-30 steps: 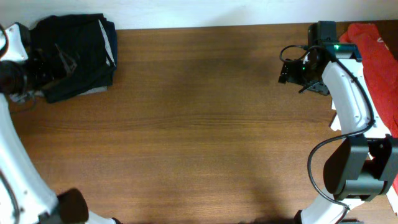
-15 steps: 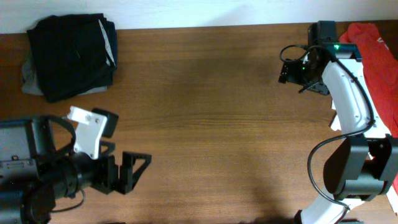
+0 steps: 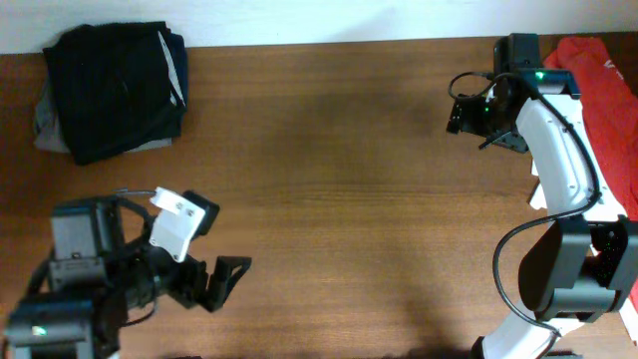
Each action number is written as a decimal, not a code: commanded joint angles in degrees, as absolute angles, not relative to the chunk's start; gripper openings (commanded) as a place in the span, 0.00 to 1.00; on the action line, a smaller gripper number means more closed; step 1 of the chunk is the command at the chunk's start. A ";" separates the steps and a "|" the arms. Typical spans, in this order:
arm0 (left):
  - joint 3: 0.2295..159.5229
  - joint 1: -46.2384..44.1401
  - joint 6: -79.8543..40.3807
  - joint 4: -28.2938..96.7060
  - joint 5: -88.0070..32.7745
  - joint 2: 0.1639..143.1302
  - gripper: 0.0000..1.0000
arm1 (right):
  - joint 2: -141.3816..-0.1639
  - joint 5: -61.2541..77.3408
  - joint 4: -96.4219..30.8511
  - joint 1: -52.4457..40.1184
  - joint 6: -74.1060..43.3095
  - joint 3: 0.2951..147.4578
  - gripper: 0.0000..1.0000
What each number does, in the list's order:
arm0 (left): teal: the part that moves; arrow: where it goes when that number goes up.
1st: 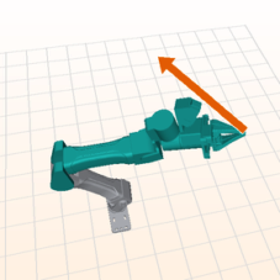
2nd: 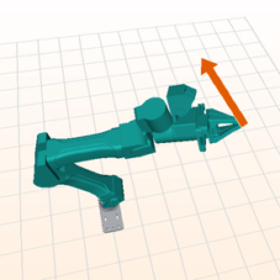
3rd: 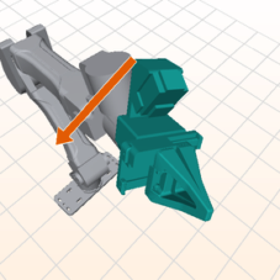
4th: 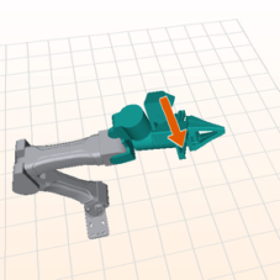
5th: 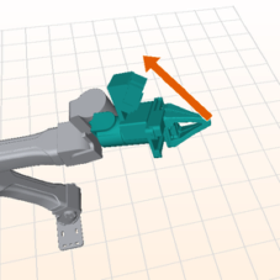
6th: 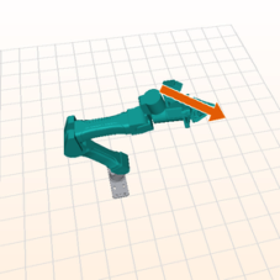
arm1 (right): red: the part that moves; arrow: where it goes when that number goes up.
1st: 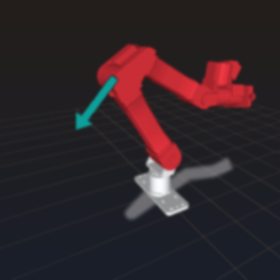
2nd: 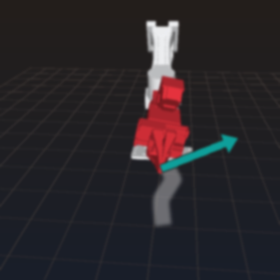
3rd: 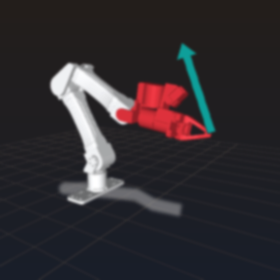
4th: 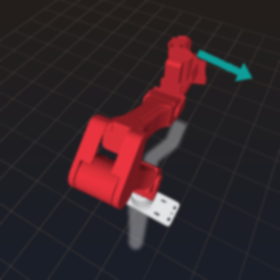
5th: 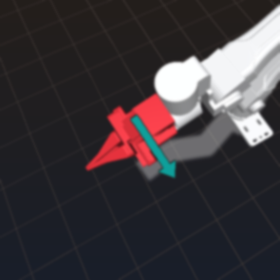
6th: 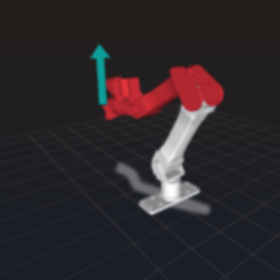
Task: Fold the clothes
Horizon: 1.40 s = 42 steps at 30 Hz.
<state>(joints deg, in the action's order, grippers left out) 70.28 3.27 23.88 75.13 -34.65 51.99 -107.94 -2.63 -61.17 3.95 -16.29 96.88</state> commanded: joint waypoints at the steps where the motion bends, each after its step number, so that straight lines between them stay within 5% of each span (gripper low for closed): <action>1: 51.68 2.96 26.04 57.21 -36.71 39.40 0.99 | -107.33 -3.31 -61.23 3.84 -16.36 97.67 0.98; 6: 29.65 -0.38 24.16 30.17 -36.27 21.61 0.99 | -107.33 -3.31 -61.23 3.84 -16.36 97.67 0.99; 10: 17.21 -0.38 0.36 15.66 -25.87 12.91 0.99 | -107.33 -3.31 -61.23 3.84 -16.36 97.67 0.98; 16: 3.68 -0.38 -1.32 -1.17 -20.97 8.12 0.99 | -107.33 -3.31 -61.23 3.84 -16.34 97.67 0.98; 42: 0.54 -0.43 2.24 3.53 -11.99 0.30 0.99 | -107.33 -3.31 -61.23 3.84 -16.36 97.67 0.98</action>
<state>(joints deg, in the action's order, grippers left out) 0.86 -0.21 1.08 3.38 -12.97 0.84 -107.94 -2.59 -61.25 3.95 -16.29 96.90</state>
